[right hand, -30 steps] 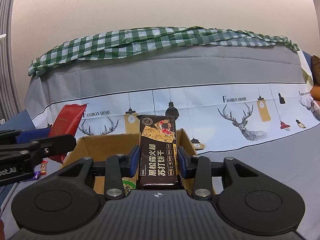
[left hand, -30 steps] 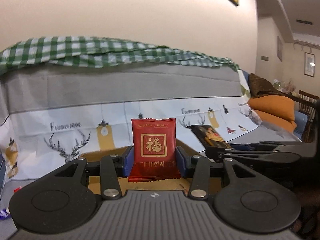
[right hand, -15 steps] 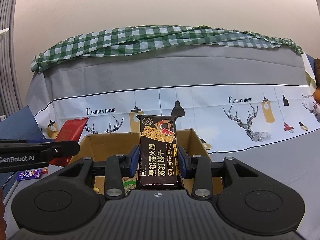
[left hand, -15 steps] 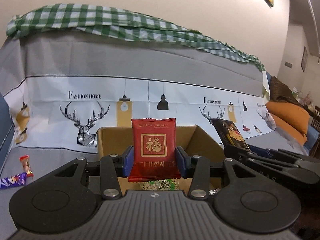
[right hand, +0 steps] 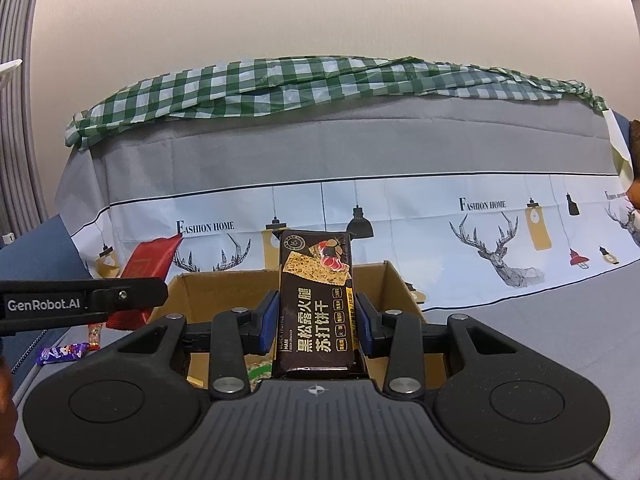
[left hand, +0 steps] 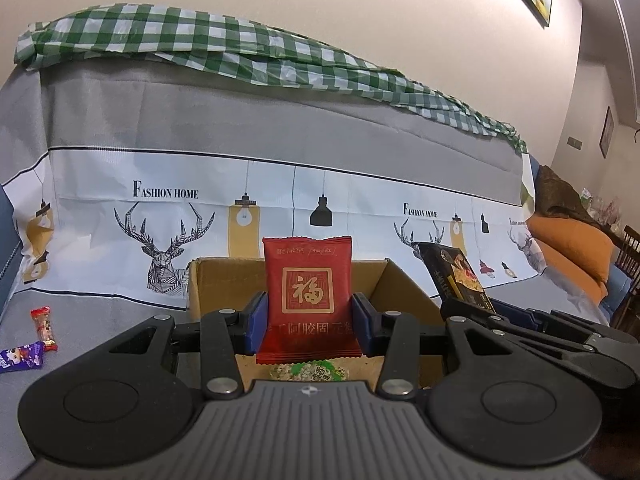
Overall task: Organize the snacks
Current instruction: 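Open left tool to drop the red packet while right tool drops the cracker bar into the box, then move both open tools from the box down to the last snacks, then grasp the purple candy bar with left tool while right tool grasps the small red-wrapped sweet, then lift and carry the purple bar with left tool while right tool carries the sweet over the box, then open left tool to drop the purple bar while right tool drops the sweet into the box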
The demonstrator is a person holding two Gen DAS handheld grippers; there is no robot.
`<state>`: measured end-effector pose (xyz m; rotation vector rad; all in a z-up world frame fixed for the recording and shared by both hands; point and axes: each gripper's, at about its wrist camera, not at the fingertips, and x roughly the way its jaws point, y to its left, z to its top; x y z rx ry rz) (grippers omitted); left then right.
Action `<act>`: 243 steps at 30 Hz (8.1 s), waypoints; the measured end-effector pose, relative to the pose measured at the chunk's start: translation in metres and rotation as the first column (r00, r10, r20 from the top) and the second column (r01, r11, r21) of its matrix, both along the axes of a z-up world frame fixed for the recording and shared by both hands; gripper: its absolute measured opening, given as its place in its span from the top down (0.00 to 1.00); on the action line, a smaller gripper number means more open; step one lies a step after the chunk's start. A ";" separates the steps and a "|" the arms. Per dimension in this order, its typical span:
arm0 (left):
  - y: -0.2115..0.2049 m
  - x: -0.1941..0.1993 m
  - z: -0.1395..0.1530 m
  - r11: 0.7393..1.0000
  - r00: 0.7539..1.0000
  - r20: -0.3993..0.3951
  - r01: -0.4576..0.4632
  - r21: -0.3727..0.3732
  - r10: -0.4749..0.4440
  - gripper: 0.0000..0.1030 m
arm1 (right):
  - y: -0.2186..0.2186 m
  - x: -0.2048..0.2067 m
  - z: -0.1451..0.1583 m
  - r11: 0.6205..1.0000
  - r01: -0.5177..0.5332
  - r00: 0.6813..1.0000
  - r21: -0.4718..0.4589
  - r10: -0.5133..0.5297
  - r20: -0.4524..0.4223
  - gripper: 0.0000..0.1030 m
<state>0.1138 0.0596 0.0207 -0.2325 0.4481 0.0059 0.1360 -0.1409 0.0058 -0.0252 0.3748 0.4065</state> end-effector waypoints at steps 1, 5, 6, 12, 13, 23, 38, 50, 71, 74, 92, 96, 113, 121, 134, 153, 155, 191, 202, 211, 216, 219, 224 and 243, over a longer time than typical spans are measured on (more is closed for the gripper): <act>0.000 0.000 0.000 1.000 1.000 0.001 -0.001 -0.001 0.001 0.53 | -0.001 0.000 0.000 1.000 -0.003 1.000 0.001 0.003 0.003 0.61; -0.001 0.000 -0.001 1.000 1.000 0.005 0.002 -0.008 -0.002 0.52 | 0.001 0.000 0.000 1.000 -0.004 1.000 0.006 0.004 -0.003 0.61; -0.001 0.001 -0.002 1.000 1.000 0.004 0.006 -0.012 -0.006 0.52 | 0.002 0.001 0.000 1.000 -0.004 1.000 0.006 0.004 -0.011 0.60; 0.005 0.006 -0.006 0.998 1.000 -0.024 -0.002 -0.060 0.001 0.20 | 0.008 0.005 -0.005 0.999 0.047 0.998 -0.025 -0.048 -0.037 0.29; 0.008 0.005 -0.006 0.997 1.000 -0.018 -0.013 -0.072 0.012 0.20 | 0.008 0.006 -0.005 0.999 0.049 0.998 -0.021 -0.049 -0.041 0.29; 0.039 0.008 -0.014 0.989 0.997 -0.046 -0.066 -0.134 0.061 0.31 | 0.023 0.003 -0.008 0.999 0.037 0.998 -0.030 -0.039 -0.052 0.30; 0.206 0.018 -0.097 0.647 0.692 -0.561 -0.689 -0.326 0.454 0.12 | 0.073 -0.004 -0.012 0.996 -0.088 0.989 -0.017 0.085 -0.123 0.73; 0.284 -0.011 -0.131 0.303 0.458 -0.673 -0.889 -0.344 0.581 0.12 | 0.109 -0.004 -0.014 0.981 -0.188 0.974 -0.038 0.181 -0.138 0.73; 0.311 -0.031 -0.131 0.146 0.277 -0.668 -0.958 -0.246 0.691 0.75 | 0.292 0.088 0.016 0.853 -0.521 0.773 -0.025 0.459 -0.438 0.58; 0.311 -0.034 -0.130 0.148 0.281 -0.668 -0.957 -0.249 0.689 0.75 | 0.330 0.102 -0.008 0.844 -0.536 0.739 -0.035 0.448 -0.504 0.58; 0.317 -0.032 -0.127 0.163 0.300 -0.687 -0.952 -0.258 0.662 0.75 | 0.428 0.105 -0.125 0.750 -0.618 0.714 -0.237 0.409 -0.568 0.82; 0.320 -0.025 -0.127 0.198 0.338 -0.678 -0.940 -0.279 0.653 0.75 | 0.396 0.104 -0.116 0.826 -0.536 0.730 -0.175 0.349 -0.587 0.83; 0.268 0.069 -0.079 0.938 0.815 -0.518 -0.341 -0.061 0.262 0.75 | 0.278 0.003 -0.100 0.938 -0.322 0.804 -0.131 0.197 -0.562 0.83; 0.271 0.070 -0.118 0.967 0.758 -0.623 -0.253 -0.007 0.194 0.75 | 0.282 -0.003 -0.129 0.939 -0.306 0.781 -0.159 0.152 -0.605 0.83; 0.255 0.068 -0.121 0.978 0.739 -0.644 -0.196 0.075 0.198 0.51 | 0.281 0.006 -0.134 0.944 -0.301 0.756 -0.138 0.148 -0.637 0.78; 0.241 0.073 -0.125 0.978 0.718 -0.664 -0.137 0.159 0.209 0.78 | 0.286 -0.005 -0.133 0.925 -0.328 0.801 -0.191 0.165 -0.575 0.81; 0.240 0.073 -0.123 0.979 0.722 -0.661 -0.138 0.151 0.204 0.79 | 0.284 -0.005 -0.131 0.929 -0.323 0.802 -0.181 0.167 -0.573 0.82; 0.057 -0.079 0.027 0.974 0.984 -0.017 -0.176 -0.143 0.175 0.80 | -0.032 -0.027 0.018 0.985 -0.039 0.996 0.169 0.052 -0.071 0.84; -0.004 -0.039 0.017 0.988 0.996 -0.005 -0.086 -0.128 0.086 0.80 | -0.051 -0.022 0.008 0.995 0.010 0.997 0.101 -0.002 -0.078 0.84; -0.025 -0.020 0.008 0.993 0.999 -0.028 -0.047 -0.113 0.044 0.80 | -0.047 -0.014 0.001 0.998 -0.001 0.995 0.059 0.007 -0.102 0.84; -0.025 -0.019 0.008 0.991 0.999 -0.022 -0.029 -0.131 0.027 0.79 | -0.042 -0.014 0.000 0.999 -0.024 0.993 0.044 0.029 -0.111 0.83; -0.022 -0.019 0.008 0.989 1.000 -0.022 -0.002 -0.147 -0.002 0.57 | -0.034 -0.011 -0.005 0.999 -0.033 0.989 -0.005 0.032 -0.144 0.60; -0.021 -0.034 0.014 0.995 0.999 0.035 0.005 -0.095 -0.002 0.21 | -0.030 -0.016 -0.005 0.999 0.002 0.993 -0.053 -0.008 -0.115 0.14; -0.056 -0.157 0.002 0.998 0.998 0.011 -0.060 -0.006 0.060 0.00 | -0.071 -0.088 -0.009 0.996 0.090 0.985 0.028 -0.085 -0.147 0.01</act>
